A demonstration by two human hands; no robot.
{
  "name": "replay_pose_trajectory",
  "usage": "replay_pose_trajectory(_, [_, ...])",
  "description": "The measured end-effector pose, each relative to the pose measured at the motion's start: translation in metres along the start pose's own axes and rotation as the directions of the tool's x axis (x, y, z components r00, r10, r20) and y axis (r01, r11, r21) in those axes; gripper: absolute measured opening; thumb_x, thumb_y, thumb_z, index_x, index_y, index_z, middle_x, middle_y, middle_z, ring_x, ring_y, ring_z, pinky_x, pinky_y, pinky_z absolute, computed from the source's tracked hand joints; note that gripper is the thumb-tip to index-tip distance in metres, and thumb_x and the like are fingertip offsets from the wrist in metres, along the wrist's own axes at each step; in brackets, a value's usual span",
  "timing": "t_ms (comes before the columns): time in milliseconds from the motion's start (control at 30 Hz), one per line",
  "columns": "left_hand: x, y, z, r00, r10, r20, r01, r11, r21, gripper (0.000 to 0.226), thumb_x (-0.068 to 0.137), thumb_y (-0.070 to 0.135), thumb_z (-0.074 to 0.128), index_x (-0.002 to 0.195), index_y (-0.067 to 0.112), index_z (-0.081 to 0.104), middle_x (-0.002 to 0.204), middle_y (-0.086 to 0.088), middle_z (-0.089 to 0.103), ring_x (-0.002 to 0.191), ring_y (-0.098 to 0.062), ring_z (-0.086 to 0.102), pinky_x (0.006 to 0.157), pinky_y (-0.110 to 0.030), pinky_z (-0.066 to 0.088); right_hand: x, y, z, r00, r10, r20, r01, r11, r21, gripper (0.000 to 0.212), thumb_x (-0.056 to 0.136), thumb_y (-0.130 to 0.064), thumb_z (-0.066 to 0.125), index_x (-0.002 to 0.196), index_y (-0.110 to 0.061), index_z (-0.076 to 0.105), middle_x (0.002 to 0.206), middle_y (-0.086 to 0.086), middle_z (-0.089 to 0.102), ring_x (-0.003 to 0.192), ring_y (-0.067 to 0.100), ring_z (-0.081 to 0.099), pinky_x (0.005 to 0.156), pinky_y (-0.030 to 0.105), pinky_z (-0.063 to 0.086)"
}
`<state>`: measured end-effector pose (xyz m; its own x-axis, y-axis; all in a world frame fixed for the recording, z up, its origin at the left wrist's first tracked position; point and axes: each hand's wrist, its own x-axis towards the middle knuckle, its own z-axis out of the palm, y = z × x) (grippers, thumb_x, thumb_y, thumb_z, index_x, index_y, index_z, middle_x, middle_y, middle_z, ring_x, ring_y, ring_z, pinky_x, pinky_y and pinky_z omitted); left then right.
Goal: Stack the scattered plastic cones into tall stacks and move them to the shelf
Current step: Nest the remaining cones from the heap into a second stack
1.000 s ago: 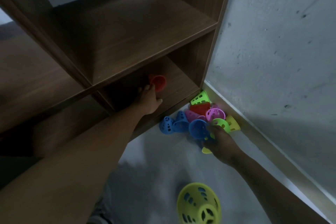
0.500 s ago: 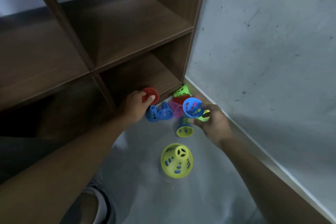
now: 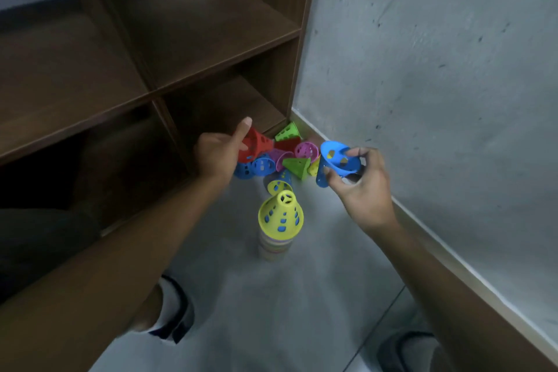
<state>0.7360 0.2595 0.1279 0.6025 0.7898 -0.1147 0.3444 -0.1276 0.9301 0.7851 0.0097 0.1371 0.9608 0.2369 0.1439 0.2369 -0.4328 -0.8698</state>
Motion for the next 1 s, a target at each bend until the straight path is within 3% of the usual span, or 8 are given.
replay_pose_trajectory(100, [-0.008, 0.002, -0.002, 0.998, -0.068, 0.010, 0.069, 0.992, -0.104, 0.049, 0.080, 0.060, 0.074, 0.051, 0.020, 0.068, 0.055, 0.006, 0.069, 0.063, -0.009, 0.071, 0.079, -0.040, 0.060, -0.004, -0.007, -0.006, 0.999, -0.031, -0.014, 0.031, 0.999, 0.023, 0.046, 0.065, -0.051, 0.073, 0.101, -0.035, 0.048, 0.114, -0.002, 0.058, 0.093, 0.021, 0.069, 0.080, 0.036, 0.057])
replay_pose_trajectory(200, [-0.019, 0.007, -0.002, 0.991, -0.128, 0.043, 0.134, 0.975, -0.179, 0.048, 0.076, 0.062, 0.075, 0.050, 0.023, 0.072, 0.061, 0.001, 0.073, 0.074, -0.022, 0.074, 0.085, -0.049, 0.060, -0.005, -0.018, -0.011, 0.992, -0.123, -0.002, 0.123, 0.992, 0.021, 0.039, 0.068, -0.043, 0.072, 0.096, -0.039, 0.047, 0.109, -0.005, 0.055, 0.095, 0.021, 0.065, 0.080, 0.035, 0.057])
replay_pose_trajectory(267, [-0.028, 0.014, -0.002, 0.990, -0.125, 0.064, 0.135, 0.972, -0.193, 0.060, 0.073, 0.069, 0.073, 0.055, 0.012, 0.070, 0.060, 0.000, 0.072, 0.071, -0.019, 0.073, 0.085, -0.050, 0.060, -0.003, -0.024, -0.015, 0.981, -0.183, 0.069, 0.184, 0.983, -0.015, 0.038, 0.069, -0.037, 0.074, 0.098, -0.032, 0.049, 0.107, -0.002, 0.055, 0.095, 0.019, 0.065, 0.081, 0.041, 0.057])
replay_pose_trajectory(433, [-0.044, 0.032, -0.003, 0.990, -0.092, 0.109, 0.114, 0.971, -0.212, 0.092, 0.052, 0.082, 0.071, 0.071, -0.007, 0.064, 0.067, -0.012, 0.071, 0.073, -0.027, 0.073, 0.083, -0.054, 0.059, 0.004, -0.039, -0.031, 0.920, -0.216, 0.328, 0.266, 0.957, -0.117, 0.044, 0.074, -0.017, 0.081, 0.106, -0.021, 0.051, 0.107, 0.000, 0.055, 0.076, 0.012, 0.063, 0.074, 0.033, 0.055])
replay_pose_trajectory(567, [-0.051, 0.049, -0.004, 0.962, -0.139, 0.235, 0.212, 0.923, -0.321, 0.068, 0.067, 0.068, 0.076, 0.083, 0.002, 0.071, 0.090, -0.018, 0.076, 0.088, -0.033, 0.075, 0.087, -0.051, 0.060, 0.011, -0.050, -0.043, 0.892, -0.155, 0.424, 0.235, 0.961, -0.143, 0.052, 0.076, -0.017, 0.079, 0.121, -0.026, 0.055, 0.107, -0.006, 0.060, 0.076, 0.008, 0.061, 0.070, 0.021, 0.050])
replay_pose_trajectory(700, [-0.053, 0.065, -0.007, 0.871, -0.177, 0.459, 0.387, 0.823, -0.417, 0.042, 0.091, 0.047, 0.067, 0.108, 0.009, 0.066, 0.105, -0.013, 0.076, 0.092, -0.030, 0.076, 0.075, -0.037, 0.062, 0.020, -0.064, -0.056, 0.863, -0.098, 0.496, 0.173, 0.979, -0.107, 0.067, 0.079, -0.017, 0.080, 0.137, -0.033, 0.051, 0.105, -0.011, 0.063, 0.079, 0.003, 0.060, 0.071, 0.010, 0.043])
replay_pose_trajectory(867, [-0.057, 0.075, -0.011, 0.793, -0.143, 0.592, 0.493, 0.721, -0.487, 0.032, 0.094, 0.037, 0.065, 0.109, 0.009, 0.061, 0.102, -0.012, 0.076, 0.101, -0.031, 0.073, 0.091, -0.044, 0.059, 0.025, -0.087, -0.074, 0.783, 0.017, 0.621, 0.081, 0.988, -0.129, 0.055, 0.079, -0.017, 0.081, 0.126, -0.033, 0.058, 0.099, -0.011, 0.071, 0.078, -0.001, 0.062, 0.072, 0.008, 0.043])
replay_pose_trajectory(1000, [-0.053, 0.072, -0.017, 0.758, -0.125, 0.640, 0.546, 0.658, -0.519, 0.035, 0.095, 0.026, 0.066, 0.123, 0.007, 0.057, 0.123, -0.021, 0.068, 0.117, -0.033, 0.066, 0.103, -0.045, 0.053, 0.016, -0.112, -0.070, 0.709, 0.002, 0.705, 0.079, 0.993, -0.082, 0.043, 0.077, -0.010, 0.081, 0.111, -0.029, 0.064, 0.097, -0.014, 0.072, 0.083, 0.007, 0.070, 0.076, 0.032, 0.057])
